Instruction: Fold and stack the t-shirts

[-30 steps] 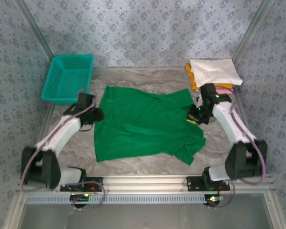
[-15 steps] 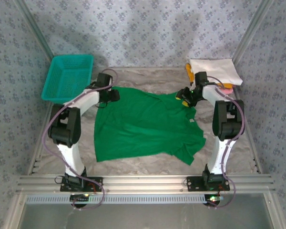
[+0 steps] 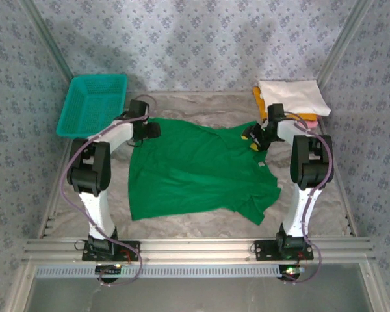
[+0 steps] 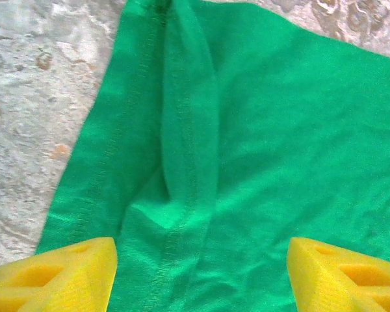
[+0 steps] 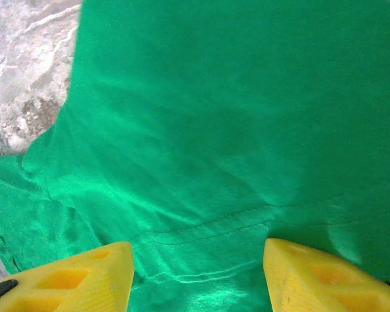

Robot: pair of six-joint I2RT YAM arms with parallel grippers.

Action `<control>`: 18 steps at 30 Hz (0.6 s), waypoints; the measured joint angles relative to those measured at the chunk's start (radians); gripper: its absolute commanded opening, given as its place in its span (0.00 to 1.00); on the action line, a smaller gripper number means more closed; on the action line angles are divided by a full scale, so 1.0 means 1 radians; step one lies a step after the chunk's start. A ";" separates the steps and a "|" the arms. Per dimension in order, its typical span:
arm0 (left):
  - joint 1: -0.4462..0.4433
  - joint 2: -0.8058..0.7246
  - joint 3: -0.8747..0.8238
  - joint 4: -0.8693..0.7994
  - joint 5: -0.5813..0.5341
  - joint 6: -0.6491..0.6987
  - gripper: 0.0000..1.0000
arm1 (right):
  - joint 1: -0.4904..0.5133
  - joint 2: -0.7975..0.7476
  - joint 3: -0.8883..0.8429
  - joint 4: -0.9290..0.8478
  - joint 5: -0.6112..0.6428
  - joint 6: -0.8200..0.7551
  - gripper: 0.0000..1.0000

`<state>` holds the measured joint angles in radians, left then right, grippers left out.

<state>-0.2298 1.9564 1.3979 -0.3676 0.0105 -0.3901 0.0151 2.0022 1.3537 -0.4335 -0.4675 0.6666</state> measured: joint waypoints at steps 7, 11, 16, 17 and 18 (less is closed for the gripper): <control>-0.002 0.017 0.002 0.002 0.002 0.001 0.66 | 0.003 -0.014 -0.042 0.063 -0.001 0.024 0.51; -0.030 0.020 -0.007 0.007 0.000 0.005 0.63 | 0.010 -0.010 -0.041 0.119 -0.001 0.044 0.29; -0.063 -0.053 -0.132 0.039 0.000 -0.003 0.62 | 0.019 0.017 -0.026 0.151 0.002 0.061 0.08; -0.065 -0.072 -0.159 0.039 0.000 -0.004 0.62 | 0.020 0.020 -0.025 0.154 0.004 0.063 0.08; -0.066 -0.091 -0.181 0.038 -0.001 -0.004 0.61 | 0.023 0.021 -0.024 0.154 0.004 0.064 0.08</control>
<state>-0.2958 1.8652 1.2171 -0.3294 0.0093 -0.3939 0.0376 2.0235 1.3296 -0.2798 -0.4637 0.7307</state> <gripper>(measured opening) 0.617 0.088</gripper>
